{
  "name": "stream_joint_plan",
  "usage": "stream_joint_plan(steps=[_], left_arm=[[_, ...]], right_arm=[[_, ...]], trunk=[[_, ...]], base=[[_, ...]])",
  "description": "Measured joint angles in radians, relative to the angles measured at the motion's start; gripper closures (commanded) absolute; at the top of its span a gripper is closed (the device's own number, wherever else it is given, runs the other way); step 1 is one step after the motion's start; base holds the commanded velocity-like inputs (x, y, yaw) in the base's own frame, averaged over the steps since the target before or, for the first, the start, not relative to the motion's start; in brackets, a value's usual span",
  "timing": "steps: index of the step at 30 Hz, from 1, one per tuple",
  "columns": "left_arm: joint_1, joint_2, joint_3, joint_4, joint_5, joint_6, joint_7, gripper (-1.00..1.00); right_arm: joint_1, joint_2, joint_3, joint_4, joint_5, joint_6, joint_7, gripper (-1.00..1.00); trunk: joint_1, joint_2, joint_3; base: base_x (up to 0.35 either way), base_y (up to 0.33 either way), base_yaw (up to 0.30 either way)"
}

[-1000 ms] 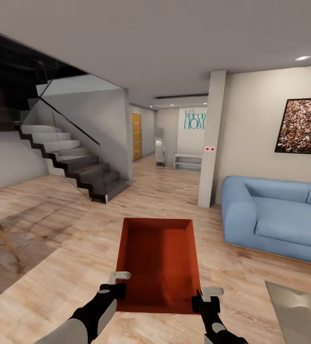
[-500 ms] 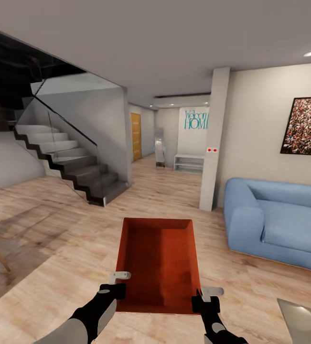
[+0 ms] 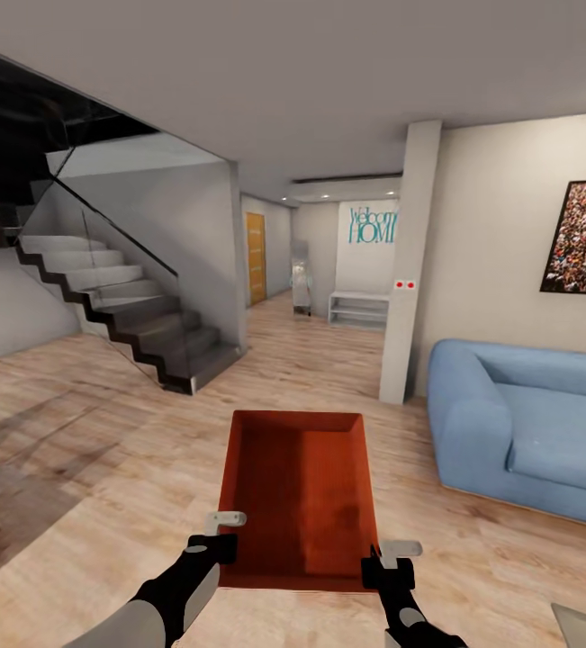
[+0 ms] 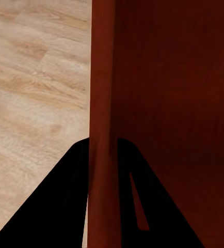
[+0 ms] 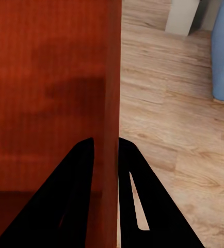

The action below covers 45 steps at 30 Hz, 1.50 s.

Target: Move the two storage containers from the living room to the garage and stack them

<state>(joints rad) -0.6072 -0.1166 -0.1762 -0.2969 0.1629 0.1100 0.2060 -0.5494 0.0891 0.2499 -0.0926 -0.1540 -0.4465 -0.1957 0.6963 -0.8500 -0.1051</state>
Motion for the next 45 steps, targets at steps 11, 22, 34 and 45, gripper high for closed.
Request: stream_joint_plan(steps=[11,22,34,45], left_arm=[[0.000,0.000,0.000,0.000,0.000,0.000,0.000,1.00],[0.000,0.000,0.000,0.000,0.000,0.000,0.000,1.00],[0.000,0.000,0.000,0.000,0.000,0.000,0.000,1.00],[0.000,0.000,0.000,0.000,0.000,0.000,0.000,1.00]], right_arm=[[0.000,0.000,0.000,0.000,0.000,0.000,0.000,1.00],[0.000,0.000,0.000,-0.001,0.000,0.001,0.000,1.00],[0.000,0.000,0.002,-0.001,-0.002,0.001,0.000,1.00],[0.000,0.000,0.001,-0.001,-0.001,0.001,0.000,1.00]], trunk=[[0.000,0.000,0.000],[0.000,0.000,0.000],[0.000,0.000,0.000],[0.000,0.000,0.000]], base=[[0.322,0.000,0.000],[0.322,0.000,0.000],[0.322,0.000,0.000],[0.322,0.000,0.000]])
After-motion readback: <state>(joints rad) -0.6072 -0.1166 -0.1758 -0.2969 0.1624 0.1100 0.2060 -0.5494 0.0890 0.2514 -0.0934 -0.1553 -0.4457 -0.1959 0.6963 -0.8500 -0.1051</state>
